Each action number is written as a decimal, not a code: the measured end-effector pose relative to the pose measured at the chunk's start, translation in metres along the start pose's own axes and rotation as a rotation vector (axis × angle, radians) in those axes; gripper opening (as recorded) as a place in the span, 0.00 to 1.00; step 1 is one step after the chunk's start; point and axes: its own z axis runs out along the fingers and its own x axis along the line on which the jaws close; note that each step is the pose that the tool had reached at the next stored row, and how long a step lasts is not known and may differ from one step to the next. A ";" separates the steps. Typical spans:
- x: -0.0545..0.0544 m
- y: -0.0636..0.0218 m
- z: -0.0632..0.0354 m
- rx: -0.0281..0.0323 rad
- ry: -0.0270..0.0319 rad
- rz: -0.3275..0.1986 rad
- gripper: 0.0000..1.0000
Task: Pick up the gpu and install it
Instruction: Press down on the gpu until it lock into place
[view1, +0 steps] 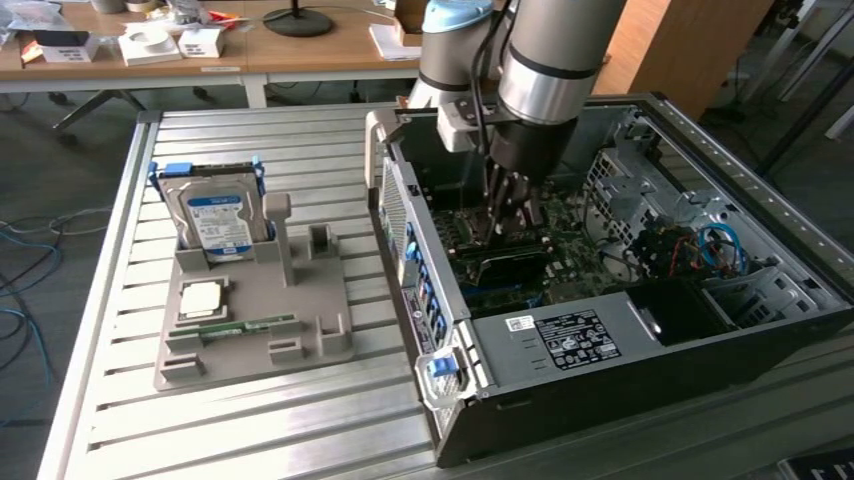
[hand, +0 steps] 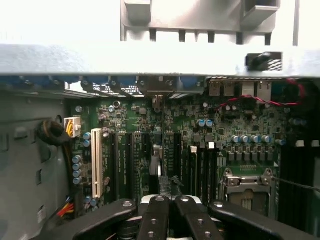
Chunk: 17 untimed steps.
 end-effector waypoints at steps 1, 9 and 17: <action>0.000 0.0000 -0.0028 0.0000 0.0000 0.000 0.11; 0.000 -0.0002 -0.0249 0.0000 0.0000 0.000 0.11; -0.001 -0.0007 -0.0465 0.0000 0.0001 0.000 0.11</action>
